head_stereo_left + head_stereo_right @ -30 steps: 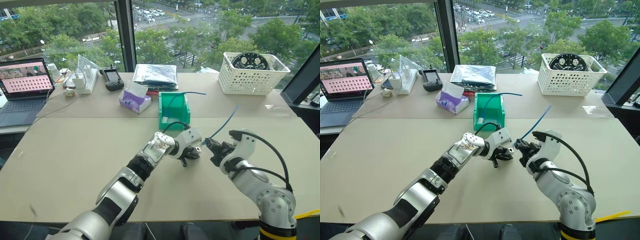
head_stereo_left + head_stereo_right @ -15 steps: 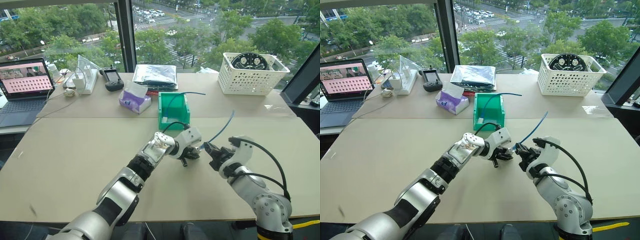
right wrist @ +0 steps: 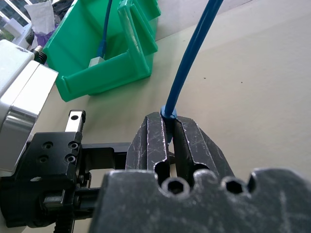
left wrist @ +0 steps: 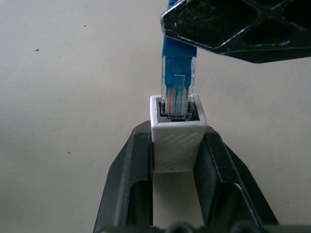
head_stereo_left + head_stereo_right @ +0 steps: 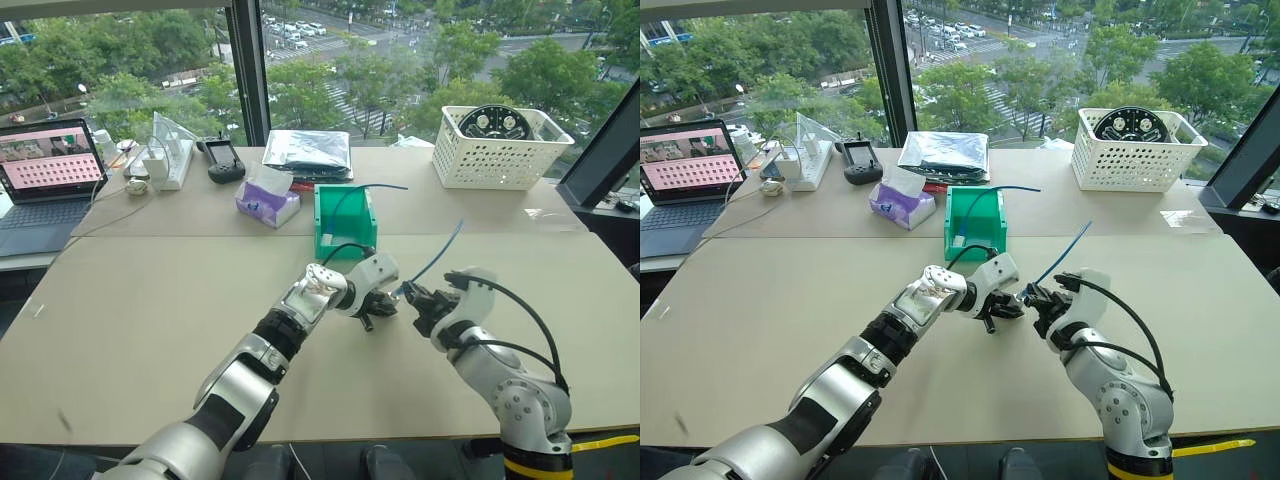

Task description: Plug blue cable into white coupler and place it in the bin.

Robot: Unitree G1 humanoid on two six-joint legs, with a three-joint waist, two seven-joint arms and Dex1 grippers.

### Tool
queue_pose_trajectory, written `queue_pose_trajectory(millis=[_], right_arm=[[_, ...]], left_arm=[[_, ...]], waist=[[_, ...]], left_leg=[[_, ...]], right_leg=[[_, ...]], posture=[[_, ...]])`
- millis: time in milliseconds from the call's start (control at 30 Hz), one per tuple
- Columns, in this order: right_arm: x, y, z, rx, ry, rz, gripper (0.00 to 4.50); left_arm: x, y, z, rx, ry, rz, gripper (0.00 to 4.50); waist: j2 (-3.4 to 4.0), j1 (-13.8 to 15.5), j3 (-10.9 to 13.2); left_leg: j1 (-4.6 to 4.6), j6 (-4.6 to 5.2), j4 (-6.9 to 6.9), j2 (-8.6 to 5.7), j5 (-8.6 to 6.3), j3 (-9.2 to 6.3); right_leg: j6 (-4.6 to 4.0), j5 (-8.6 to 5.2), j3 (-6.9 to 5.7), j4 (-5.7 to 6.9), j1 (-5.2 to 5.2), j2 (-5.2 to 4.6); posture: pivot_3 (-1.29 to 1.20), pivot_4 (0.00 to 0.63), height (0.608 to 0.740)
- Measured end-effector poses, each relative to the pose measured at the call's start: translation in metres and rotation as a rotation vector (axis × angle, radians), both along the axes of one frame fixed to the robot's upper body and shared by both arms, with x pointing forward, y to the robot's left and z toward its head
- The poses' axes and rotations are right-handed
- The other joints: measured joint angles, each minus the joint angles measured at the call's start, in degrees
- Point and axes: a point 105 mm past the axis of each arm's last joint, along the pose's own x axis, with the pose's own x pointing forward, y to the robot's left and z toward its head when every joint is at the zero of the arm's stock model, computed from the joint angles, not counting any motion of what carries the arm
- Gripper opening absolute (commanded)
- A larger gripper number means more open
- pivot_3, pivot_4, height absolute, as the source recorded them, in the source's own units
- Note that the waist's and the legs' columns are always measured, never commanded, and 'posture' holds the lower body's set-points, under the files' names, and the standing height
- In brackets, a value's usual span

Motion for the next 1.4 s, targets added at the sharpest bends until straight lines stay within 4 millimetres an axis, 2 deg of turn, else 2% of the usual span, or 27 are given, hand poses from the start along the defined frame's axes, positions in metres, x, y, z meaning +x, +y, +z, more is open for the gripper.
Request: queue_pose_trajectory(millis=[200, 567, 1000, 1400], right_arm=[[0.000, 0.004, 0.004, -0.095, -0.018, 0.017, 0.00], [0.000, 0.009, 0.006, -0.068, -0.029, -0.010, 0.00], [0.004, 0.011, 0.000, -0.140, 0.010, 0.102, 0.00], [0.002, 0.011, -0.008, -0.139, 0.020, 0.121, 0.00]], left_arm=[[0.001, -0.002, 0.001, -0.026, 0.046, 0.037, 0.67], [0.001, -0.005, 0.002, -0.064, 0.143, 0.107, 0.67], [0.002, -0.004, 0.002, -0.051, 0.133, 0.101, 0.67], [0.001, -0.002, -0.001, -0.049, 0.136, 0.110, 0.67]], waist=[[0.00, 0.08, 0.00], [-0.01, 0.21, 0.00], [-0.01, 0.08, -0.01], [-0.07, 0.01, -0.26]], left_leg=[[0.00, -0.01, 0.02, -0.02, 0.01, -0.02], [0.00, 0.00, 0.08, -0.04, 0.01, -0.04], [0.06, 0.00, 0.08, -0.03, 0.01, -0.04], [0.21, 0.00, 0.07, -0.02, 0.00, -0.04]], right_leg=[[0.04, -0.03, 0.01, 0.08, -0.01, -0.01], [0.09, -0.07, 0.01, 0.18, -0.02, -0.01], [0.05, -0.06, 0.01, 0.20, 0.01, -0.01], [0.19, -0.16, 0.01, 0.22, 0.12, -0.01]], posture=[[0.00, 0.150, 0.734], [0.00, 0.150, 0.734], [0.00, 0.150, 0.734], [0.00, 0.150, 0.734]])
